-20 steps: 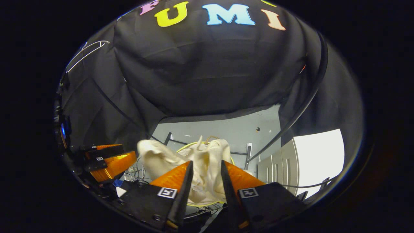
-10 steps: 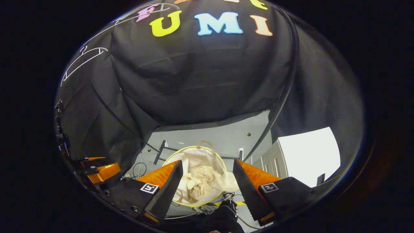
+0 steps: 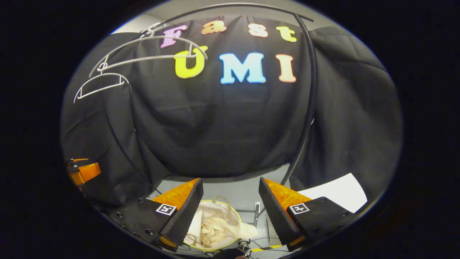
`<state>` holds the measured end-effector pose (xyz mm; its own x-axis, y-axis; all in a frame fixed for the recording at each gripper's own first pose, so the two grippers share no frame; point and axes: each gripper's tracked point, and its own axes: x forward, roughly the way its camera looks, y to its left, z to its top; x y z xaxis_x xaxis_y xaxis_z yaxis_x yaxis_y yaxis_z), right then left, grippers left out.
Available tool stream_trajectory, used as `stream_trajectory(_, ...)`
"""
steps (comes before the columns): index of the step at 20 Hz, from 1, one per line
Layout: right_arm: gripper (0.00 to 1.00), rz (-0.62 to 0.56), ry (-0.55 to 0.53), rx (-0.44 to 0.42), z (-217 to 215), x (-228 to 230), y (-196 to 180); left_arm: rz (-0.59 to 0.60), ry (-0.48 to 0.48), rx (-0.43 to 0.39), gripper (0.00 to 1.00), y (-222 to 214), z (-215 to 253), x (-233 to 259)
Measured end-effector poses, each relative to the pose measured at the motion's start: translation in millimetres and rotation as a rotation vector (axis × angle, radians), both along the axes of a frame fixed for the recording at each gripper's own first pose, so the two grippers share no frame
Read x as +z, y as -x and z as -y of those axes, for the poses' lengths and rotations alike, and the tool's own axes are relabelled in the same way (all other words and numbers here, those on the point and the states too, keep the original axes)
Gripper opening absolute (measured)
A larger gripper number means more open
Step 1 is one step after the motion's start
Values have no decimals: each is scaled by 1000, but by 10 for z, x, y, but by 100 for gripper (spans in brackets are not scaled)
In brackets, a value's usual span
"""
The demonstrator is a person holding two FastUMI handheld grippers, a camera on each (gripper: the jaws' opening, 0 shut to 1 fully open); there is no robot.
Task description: Grasp the clothes on the hanger with both hands and then place them into the laundry hamper below.
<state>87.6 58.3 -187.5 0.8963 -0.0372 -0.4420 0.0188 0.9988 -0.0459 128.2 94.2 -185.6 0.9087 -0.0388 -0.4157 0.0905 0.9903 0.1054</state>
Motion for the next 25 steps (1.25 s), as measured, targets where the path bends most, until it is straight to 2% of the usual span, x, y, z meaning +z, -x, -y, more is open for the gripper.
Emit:
stream_trajectory(4,98,206,4,7,-114,770,-160,223,1,-23,94,-167,158,1009)
stream_trajectory(5,92,259,14,4,-119,969,-208,270,14,-29,94,-144,185,1174)
stream_trajectory(8,93,393,20,-3,-189,1488,-208,365,50,-51,94,-93,285,1524)
stream_trajectory(12,93,519,10,-14,-210,1941,-110,428,83,-55,94,-179,294,1671)
stream_trajectory(17,93,517,0,-69,-53,1961,-40,458,118,-78,94,-133,252,1673)
stream_trajectory(18,98,524,-10,-76,-20,1977,-38,453,135,-69,94,-110,222,1635)
stream_trajectory(19,93,526,-9,-81,11,1990,-35,441,147,-53,94,-103,197,1593)
stream_trajectory(20,98,526,-3,-85,59,1980,-53,427,148,-36,95,-102,172,1545)
stream_trajectory(23,98,517,18,-96,155,1949,-58,408,116,6,94,-61,141,1512)
stream_trajectory(24,93,519,21,-91,174,1939,-56,406,100,16,94,-57,152,1510)
stream_trajectory(25,98,523,25,-82,194,1938,-66,407,77,31,94,-56,155,1516)
